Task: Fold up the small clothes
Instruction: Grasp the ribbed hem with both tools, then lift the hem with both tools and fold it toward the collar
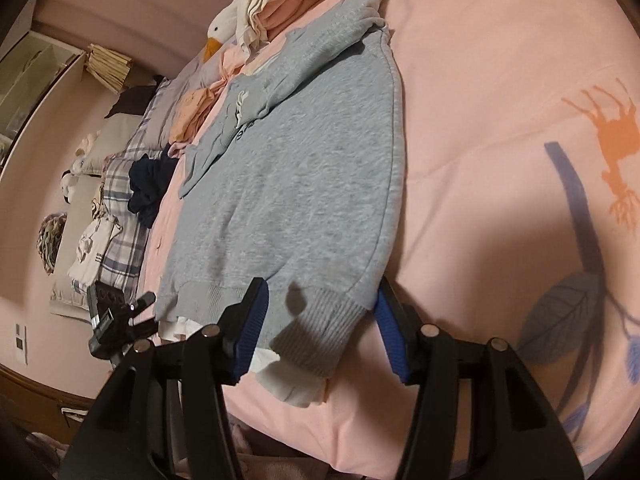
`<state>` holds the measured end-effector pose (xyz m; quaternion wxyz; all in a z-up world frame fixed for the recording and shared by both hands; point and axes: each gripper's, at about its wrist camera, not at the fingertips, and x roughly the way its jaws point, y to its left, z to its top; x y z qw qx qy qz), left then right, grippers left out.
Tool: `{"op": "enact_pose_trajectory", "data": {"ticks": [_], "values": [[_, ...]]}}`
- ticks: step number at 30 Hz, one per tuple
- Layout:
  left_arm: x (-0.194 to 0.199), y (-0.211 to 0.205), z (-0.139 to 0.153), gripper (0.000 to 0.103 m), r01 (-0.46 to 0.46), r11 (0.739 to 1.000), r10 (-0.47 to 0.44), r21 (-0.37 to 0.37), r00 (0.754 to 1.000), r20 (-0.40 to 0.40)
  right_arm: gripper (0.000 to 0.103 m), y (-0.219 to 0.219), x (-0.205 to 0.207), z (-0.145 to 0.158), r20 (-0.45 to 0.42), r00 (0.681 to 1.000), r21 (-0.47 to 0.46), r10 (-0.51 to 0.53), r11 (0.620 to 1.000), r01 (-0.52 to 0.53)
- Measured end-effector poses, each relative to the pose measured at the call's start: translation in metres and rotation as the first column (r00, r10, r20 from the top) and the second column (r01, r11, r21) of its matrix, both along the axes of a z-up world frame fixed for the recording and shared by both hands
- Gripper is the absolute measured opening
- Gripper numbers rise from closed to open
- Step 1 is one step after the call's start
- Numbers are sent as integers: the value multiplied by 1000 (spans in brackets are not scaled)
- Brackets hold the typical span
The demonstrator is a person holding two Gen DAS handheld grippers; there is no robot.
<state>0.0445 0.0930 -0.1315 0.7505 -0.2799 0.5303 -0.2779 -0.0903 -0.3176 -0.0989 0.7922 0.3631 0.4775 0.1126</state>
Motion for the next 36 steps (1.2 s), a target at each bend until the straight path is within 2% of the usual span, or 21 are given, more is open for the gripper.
{"op": "enact_pose_trajectory", "data": {"ticks": [3, 11, 14, 16, 18, 20, 21, 23, 28, 33, 36], "values": [[-3, 3, -1, 78, -3, 1000, 3, -27, 1000, -12, 57, -1, 2, -2, 0, 1000, 37, -9, 999, 9], [20, -8, -5, 78, -22, 995, 20, -94, 999, -25, 57, -2, 24, -12, 37, 999, 132, -30, 991, 25], [18, -10, -3, 78, -16, 996, 15, -87, 1000, -11, 56, 2, 26, -13, 42, 999, 130, -21, 991, 16], [14, -9, -2, 77, -12, 997, 12, -80, 1000, -4, 52, 5, 21, -10, 44, 999, 130, -3, 991, -3], [11, -6, -4, 66, -26, 997, 25, -73, 1000, -10, 45, 6, 15, -12, 37, 999, 136, 12, 991, -17], [12, 1, -9, 45, -53, 996, 51, -69, 998, -30, 35, 6, 6, -12, 34, 999, 113, 17, 993, -21], [13, 5, -12, 40, -67, 995, 64, -76, 997, -45, 33, 6, 5, -13, 34, 999, 105, 14, 994, -18], [14, 10, -14, 23, -90, 993, 86, -76, 995, -59, 28, 6, 6, -15, 30, 1000, 113, 3, 994, -6], [11, 12, -1, 14, -91, 992, 90, -90, 996, -18, 18, 11, 10, -5, 89, 996, 128, -6, 992, -6], [7, 11, 28, 12, -70, 986, 84, -154, 992, 89, 15, 14, 10, 11, 163, 986, 136, -11, 991, -11], [-2, 10, 48, 11, -26, 981, 61, -193, 982, 180, 15, 13, 5, 25, 223, 975, 163, -22, 987, -15]]}}
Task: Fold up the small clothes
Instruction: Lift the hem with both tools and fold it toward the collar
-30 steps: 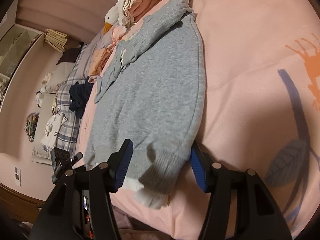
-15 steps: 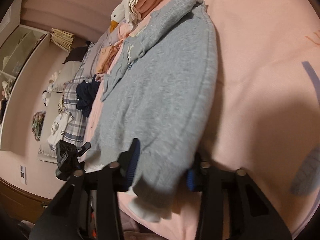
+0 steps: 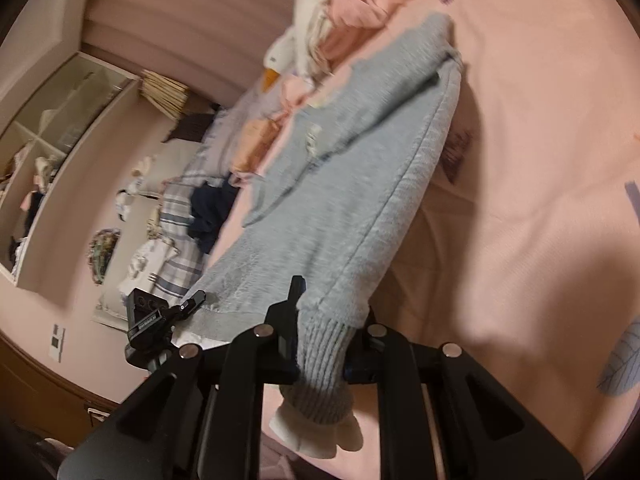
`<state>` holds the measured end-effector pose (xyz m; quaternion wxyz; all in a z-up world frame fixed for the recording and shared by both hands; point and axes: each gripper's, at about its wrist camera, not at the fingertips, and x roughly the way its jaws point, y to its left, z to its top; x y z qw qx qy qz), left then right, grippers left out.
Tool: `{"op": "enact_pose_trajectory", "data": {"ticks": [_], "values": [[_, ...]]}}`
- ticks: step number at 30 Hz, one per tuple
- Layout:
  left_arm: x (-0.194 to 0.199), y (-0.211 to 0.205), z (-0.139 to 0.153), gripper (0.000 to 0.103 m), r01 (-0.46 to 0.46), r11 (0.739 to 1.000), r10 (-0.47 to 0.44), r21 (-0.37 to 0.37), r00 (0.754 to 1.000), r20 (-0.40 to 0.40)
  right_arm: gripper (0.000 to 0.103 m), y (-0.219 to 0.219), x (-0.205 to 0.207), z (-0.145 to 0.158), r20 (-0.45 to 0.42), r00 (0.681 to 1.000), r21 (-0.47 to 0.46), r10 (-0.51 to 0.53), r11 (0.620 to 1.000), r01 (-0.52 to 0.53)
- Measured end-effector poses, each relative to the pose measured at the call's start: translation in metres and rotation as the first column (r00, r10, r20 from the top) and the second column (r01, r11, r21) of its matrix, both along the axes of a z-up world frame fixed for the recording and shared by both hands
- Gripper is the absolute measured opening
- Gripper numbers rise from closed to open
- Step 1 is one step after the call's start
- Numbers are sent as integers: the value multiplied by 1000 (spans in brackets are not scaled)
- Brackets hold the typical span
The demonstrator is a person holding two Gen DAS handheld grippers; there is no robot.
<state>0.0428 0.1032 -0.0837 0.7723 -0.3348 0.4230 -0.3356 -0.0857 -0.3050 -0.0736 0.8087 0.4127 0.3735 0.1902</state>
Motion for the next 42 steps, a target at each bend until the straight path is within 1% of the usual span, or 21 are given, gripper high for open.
{"op": "enact_pose_trajectory", "data": {"ticks": [4, 8, 11, 18, 21, 24, 27, 29, 31, 33, 34, 37, 39, 42], "values": [[-9, -4, 21, 9, 29, 999, -27, -16, 997, 74, 14, -3, -8, 13, 43, 999, 19, -12, 1000, 11], [-16, -7, 37, 9, 31, 999, -29, -21, 993, 114, 14, -6, -16, 21, 67, 997, 34, -24, 999, 22], [-22, -5, 45, 8, 41, 999, -37, -28, 992, 117, 14, -6, -23, 27, 79, 997, 35, -22, 999, 19], [-44, 8, 56, 8, 47, 999, -47, -1, 994, 99, 14, -12, -46, 45, 88, 996, 31, -12, 999, 9], [-52, 11, 59, 9, 44, 999, -46, 25, 996, 81, 14, -10, -57, 55, 95, 995, 24, 12, 1000, -14], [-46, 8, 62, 9, 48, 998, -51, 51, 997, 63, 14, -9, -58, 61, 101, 994, 24, 38, 999, -41], [-30, 3, 68, 9, 53, 996, -58, 71, 996, 64, 15, -9, -43, 66, 114, 992, 30, 59, 998, -63], [-11, -1, 76, 9, 52, 996, -58, 78, 996, 69, 15, -12, -26, 71, 126, 990, 40, 58, 997, -64], [7, -3, 81, 9, 36, 995, -44, 93, 996, 78, 15, -17, -3, 76, 138, 989, 61, 56, 996, -65], [24, -3, 84, 9, 23, 996, -30, 84, 996, 79, 16, -22, 17, 81, 140, 989, 66, 44, 996, -54], [35, -4, 85, 9, 19, 997, -24, 80, 997, 71, 16, -26, 34, 82, 134, 990, 76, 36, 996, -47], [70, -7, 85, 9, -1, 997, -3, 81, 999, 54, 17, -35, 67, 83, 115, 993, 78, 15, 997, -24], [97, -12, 81, 9, -16, 996, 13, 86, 999, 38, 17, -41, 97, 79, 83, 997, 99, -5, 995, -4], [132, -17, 67, 9, -22, 996, 22, 92, 1000, -7, 17, -46, 130, 69, 46, 999, 105, -21, 994, 16]]}}
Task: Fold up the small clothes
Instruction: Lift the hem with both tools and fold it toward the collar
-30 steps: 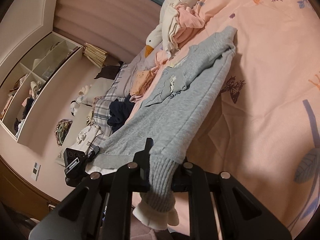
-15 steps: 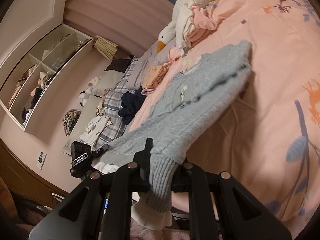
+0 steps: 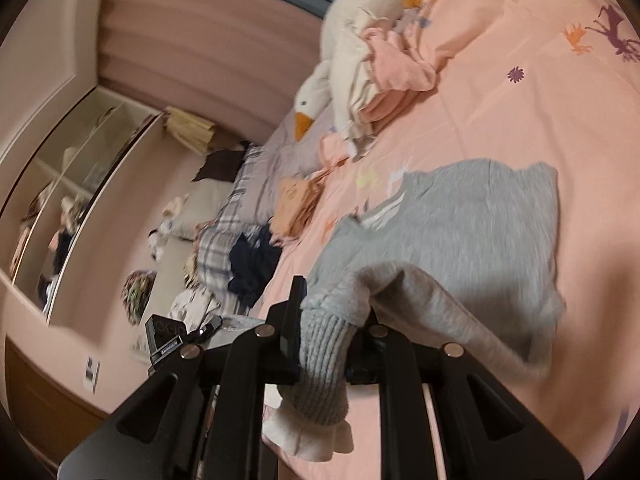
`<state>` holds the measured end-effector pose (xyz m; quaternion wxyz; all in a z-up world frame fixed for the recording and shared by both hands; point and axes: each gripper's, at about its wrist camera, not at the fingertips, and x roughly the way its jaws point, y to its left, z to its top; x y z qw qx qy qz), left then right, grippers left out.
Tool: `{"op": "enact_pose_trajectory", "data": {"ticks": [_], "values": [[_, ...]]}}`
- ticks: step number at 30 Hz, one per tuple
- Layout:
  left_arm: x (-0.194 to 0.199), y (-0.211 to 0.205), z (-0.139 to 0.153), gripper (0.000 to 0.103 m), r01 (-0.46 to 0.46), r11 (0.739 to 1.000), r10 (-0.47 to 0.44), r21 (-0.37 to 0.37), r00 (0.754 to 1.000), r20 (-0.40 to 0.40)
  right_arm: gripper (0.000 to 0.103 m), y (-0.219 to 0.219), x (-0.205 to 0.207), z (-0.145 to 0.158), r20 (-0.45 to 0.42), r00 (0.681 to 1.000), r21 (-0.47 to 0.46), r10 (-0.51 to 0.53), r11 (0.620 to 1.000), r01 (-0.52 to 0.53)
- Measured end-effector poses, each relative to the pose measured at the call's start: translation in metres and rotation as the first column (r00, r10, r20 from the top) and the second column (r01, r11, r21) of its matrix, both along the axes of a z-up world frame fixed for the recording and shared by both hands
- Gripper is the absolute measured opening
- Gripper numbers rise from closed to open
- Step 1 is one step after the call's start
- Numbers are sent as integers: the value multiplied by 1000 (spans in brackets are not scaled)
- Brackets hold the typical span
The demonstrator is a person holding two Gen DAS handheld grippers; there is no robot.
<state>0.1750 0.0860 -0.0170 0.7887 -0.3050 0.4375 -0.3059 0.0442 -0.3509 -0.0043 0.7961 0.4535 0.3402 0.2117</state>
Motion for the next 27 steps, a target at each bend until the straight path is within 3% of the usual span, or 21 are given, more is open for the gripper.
{"op": "enact_pose_trajectory", "data": {"ticks": [5, 9, 12, 13, 14, 15, 16, 17, 18, 22, 27], "values": [[51, -12, -34, 8, -16, 1000, 17, 14, 995, -101, 17, -8, 52, -26, -91, 995, -5, -31, 1000, 31], [88, -19, -64, 8, -34, 999, 36, 14, 976, -215, 18, -18, 85, -55, -208, 977, 19, -56, 998, 61], [114, -17, -81, 9, -68, 998, 63, -5, 952, -301, 27, -27, 104, -77, -309, 949, 69, -65, 993, 91], [120, -15, -87, 10, -88, 996, 78, -13, 940, -333, 35, -33, 110, -84, -340, 937, 92, -76, 989, 113], [129, -13, -94, 14, -114, 993, 98, -21, 923, -373, 47, -40, 114, -93, -376, 922, 143, -90, 978, 154], [136, -11, -98, 20, -129, 991, 110, -22, 912, -396, 53, -46, 117, -100, -403, 910, 190, -97, 964, 186], [142, -9, -103, 35, -147, 989, 123, -23, 897, -424, 55, -54, 121, -108, -430, 896, 244, -112, 941, 235], [148, -7, -107, 50, -157, 987, 131, -23, 889, -438, 55, -58, 122, -109, -435, 891, 248, -130, 934, 258], [153, -6, -109, 53, -162, 987, 144, -3, 885, -442, 55, -62, 125, -109, -439, 886, 232, -149, 934, 272], [165, -5, -113, 54, -146, 989, 143, 30, 869, -474, 55, -62, 128, -101, -423, 891, 155, -165, 956, 251], [166, 1, -111, 54, -138, 990, 136, 32, 860, -491, 58, -61, 119, -72, -304, 935, 22, -182, 980, 198]]}}
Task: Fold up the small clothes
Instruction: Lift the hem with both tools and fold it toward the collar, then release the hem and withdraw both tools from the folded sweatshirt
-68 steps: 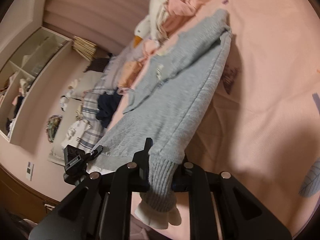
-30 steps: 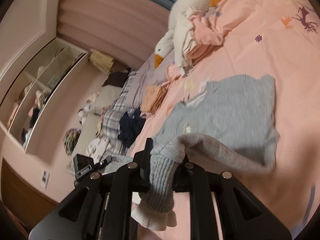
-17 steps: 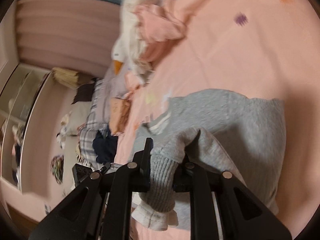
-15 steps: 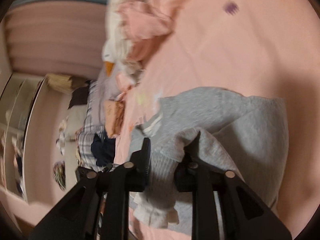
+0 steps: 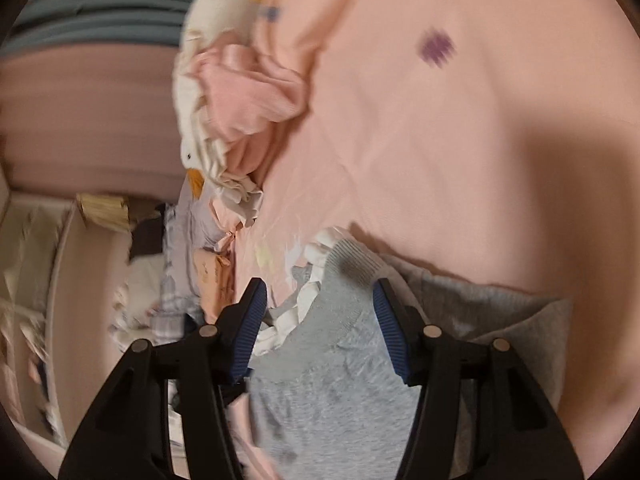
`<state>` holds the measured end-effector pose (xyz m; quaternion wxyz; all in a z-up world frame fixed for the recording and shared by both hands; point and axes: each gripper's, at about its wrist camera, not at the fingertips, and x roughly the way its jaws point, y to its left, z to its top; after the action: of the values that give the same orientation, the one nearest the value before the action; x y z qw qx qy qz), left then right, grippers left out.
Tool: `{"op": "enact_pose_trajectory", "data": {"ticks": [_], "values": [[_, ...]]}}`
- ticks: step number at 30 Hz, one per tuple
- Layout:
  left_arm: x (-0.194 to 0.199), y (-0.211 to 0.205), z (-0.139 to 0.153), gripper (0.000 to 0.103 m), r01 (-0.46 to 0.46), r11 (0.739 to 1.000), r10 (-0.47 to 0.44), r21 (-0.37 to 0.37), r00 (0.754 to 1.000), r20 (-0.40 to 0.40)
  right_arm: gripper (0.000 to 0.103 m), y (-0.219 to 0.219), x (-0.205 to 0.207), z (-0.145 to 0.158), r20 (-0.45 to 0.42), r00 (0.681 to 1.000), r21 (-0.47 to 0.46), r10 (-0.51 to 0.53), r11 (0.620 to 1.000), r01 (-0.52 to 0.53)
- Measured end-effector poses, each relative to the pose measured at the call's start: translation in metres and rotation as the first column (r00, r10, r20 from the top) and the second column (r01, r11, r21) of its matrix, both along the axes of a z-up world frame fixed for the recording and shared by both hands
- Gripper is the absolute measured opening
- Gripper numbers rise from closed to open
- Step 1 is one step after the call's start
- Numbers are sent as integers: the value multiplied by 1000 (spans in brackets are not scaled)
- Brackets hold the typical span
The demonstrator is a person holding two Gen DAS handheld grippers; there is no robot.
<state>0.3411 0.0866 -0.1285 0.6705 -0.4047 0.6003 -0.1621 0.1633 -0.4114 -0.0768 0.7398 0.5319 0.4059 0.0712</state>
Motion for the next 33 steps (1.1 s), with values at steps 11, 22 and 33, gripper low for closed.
{"op": "enact_pose_trajectory", "data": {"ticks": [11, 22, 33], "values": [[-9, 18, 51, 78, -22, 988, 2, 153, 992, 129, 60, 46, 49, 10, -53, 973, -496, 225, 840, -221], [-41, -82, 18, 78, 223, 866, -331, 447, 926, 181, 14, 60, 52, 9, 1, 955, -635, 296, 738, -228], [-51, -69, 24, 78, 117, 839, -284, 532, 928, 243, 25, 69, 64, 5, -74, 982, -699, 174, 693, -175]]}}
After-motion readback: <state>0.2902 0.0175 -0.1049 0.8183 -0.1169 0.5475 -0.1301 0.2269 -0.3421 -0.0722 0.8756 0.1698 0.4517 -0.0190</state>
